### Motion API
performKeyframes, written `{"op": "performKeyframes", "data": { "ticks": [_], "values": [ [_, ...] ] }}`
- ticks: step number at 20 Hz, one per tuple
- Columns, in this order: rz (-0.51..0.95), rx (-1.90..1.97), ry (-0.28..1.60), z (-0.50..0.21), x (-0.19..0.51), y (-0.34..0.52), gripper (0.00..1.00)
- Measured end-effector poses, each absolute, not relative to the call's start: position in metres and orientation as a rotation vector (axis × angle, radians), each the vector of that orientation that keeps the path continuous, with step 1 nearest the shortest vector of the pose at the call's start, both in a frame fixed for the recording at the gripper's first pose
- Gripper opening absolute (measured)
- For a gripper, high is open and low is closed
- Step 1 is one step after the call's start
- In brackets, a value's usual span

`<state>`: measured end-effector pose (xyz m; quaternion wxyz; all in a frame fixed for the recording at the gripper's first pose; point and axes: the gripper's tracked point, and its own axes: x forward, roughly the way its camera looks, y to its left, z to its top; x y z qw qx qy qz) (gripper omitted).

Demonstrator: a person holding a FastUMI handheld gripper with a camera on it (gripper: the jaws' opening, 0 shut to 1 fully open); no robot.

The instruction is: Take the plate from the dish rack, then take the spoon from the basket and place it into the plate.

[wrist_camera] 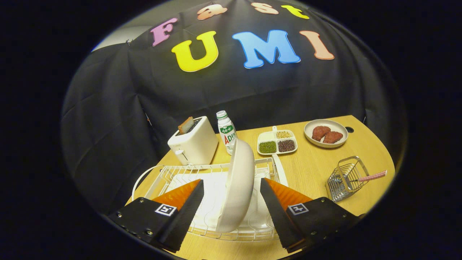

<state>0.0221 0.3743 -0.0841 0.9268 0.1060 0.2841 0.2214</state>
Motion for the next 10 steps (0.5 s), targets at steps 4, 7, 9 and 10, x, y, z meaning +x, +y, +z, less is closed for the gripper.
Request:
{"op": "performKeyframes", "data": {
  "ticks": [4,7,9,10],
  "values": [
    [0.457,0.306,0.692,-0.108,0.023,0.383,0.70],
    [0.450,0.322,0.723,-0.112,0.025,0.386,0.46],
    [0.415,0.327,0.742,-0.113,0.023,0.381,0.43],
    [0.406,0.327,0.750,-0.112,0.022,0.382,0.39]
  ]
}}
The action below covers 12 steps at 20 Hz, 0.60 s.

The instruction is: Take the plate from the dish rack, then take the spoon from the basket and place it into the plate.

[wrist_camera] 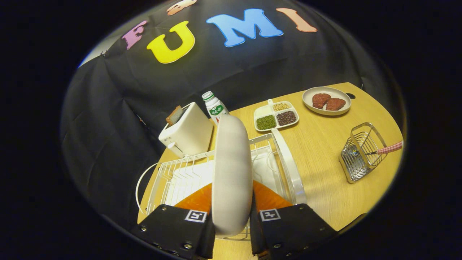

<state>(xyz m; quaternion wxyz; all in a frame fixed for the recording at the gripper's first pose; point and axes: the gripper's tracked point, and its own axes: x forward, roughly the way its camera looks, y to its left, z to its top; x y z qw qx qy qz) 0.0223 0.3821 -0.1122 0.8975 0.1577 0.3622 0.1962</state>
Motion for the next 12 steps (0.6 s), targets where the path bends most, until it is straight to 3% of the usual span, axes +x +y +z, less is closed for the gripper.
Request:
{"op": "performKeyframes", "data": {
  "ticks": [8,12],
  "values": [
    [0.258,0.062,0.729,-0.092,0.032,0.371,0.29],
    [0.217,-0.156,0.683,-0.072,0.042,0.362,0.29]
  ]
}}
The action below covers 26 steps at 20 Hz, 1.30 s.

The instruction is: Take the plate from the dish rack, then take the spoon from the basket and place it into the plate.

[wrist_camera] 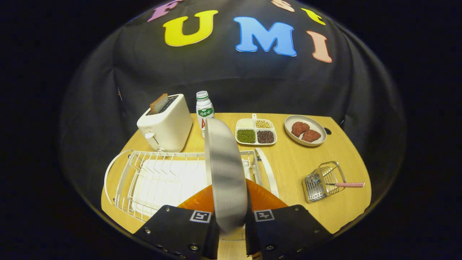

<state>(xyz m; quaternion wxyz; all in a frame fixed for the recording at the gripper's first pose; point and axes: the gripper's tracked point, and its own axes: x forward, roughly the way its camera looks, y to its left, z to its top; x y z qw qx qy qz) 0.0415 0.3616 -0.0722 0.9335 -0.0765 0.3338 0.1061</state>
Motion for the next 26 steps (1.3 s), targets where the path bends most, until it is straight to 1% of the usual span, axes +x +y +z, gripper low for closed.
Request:
{"op": "performKeyframes", "data": {
  "ticks": [1,2,4,9,15,19,26],
  "values": [
    [0.219,-0.210,0.651,-0.059,0.043,0.358,0.24],
    [0.211,-0.259,0.633,-0.056,0.042,0.357,0.24],
    [0.207,-0.312,0.613,-0.047,0.039,0.354,0.24],
    [0.193,-0.286,0.550,-0.018,0.014,0.349,0.24],
    [0.214,-0.279,0.468,0.015,-0.040,0.336,0.24],
    [0.243,-0.256,0.455,0.020,-0.078,0.331,0.24],
    [0.264,-0.233,0.508,-0.007,-0.131,0.309,0.24]
  ]
}}
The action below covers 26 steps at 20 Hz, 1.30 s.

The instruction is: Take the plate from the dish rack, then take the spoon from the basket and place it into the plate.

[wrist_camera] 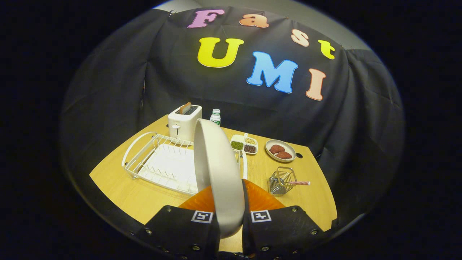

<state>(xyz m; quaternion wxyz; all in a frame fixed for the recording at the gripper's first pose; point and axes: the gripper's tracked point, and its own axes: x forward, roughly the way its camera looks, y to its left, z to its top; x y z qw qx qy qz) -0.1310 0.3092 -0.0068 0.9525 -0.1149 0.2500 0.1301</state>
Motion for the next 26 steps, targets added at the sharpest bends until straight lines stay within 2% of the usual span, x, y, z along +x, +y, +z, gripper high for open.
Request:
{"op": "performKeyframes", "data": {
  "ticks": [9,16,26],
  "values": [
    [0.233,-0.107,0.677,-0.074,-0.168,0.273,0.24],
    [0.191,0.160,0.819,-0.120,-0.182,0.260,0.24],
    [0.205,0.489,0.954,-0.173,-0.187,0.282,0.25]
  ]
}}
